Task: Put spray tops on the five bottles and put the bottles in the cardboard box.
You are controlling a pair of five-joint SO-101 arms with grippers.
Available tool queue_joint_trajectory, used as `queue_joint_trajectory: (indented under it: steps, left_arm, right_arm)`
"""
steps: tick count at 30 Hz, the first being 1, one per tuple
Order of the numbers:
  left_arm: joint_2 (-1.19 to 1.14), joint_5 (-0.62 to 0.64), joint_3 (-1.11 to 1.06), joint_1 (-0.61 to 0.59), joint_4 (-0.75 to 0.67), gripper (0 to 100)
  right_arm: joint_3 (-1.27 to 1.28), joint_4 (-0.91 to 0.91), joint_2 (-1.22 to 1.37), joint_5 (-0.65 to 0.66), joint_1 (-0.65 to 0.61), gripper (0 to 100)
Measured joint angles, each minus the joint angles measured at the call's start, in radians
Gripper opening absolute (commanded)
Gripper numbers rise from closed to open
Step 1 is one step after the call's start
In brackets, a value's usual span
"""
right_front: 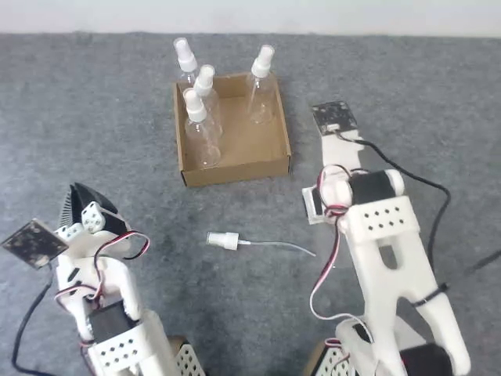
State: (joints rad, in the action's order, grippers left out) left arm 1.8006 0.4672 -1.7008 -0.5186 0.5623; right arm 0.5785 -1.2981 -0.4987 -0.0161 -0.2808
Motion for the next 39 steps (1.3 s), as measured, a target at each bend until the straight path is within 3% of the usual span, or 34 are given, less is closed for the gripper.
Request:
queue_joint_trajectory:
  steps: [10, 20, 27, 35, 39]
  left_arm:
    - [0.000, 0.000, 0.000, 0.006, 0.032, 2]
    - [0.000, 0.002, 0.000, 0.287, 0.146, 2]
    - [0.000, 0.046, 0.003, 0.359, 0.163, 2]
    - [0.000, 0.094, 0.241, 0.373, 0.446, 2]
    - [0.000, 0.101, 0.385, 0.440, 0.598, 2]
  right_arm:
    - [0.270, 0.160, -0.319, -0.058, 0.015, 11.1]
    - [0.425, 0.328, -0.423, -0.166, 0.120, 11.1]
    - [0.433, 0.351, -0.423, -0.218, 0.138, 11.1]
    - [0.433, 0.353, -0.423, -0.224, 0.138, 11.1]
    - [0.433, 0.353, -0.423, -0.224, 0.138, 11.1]
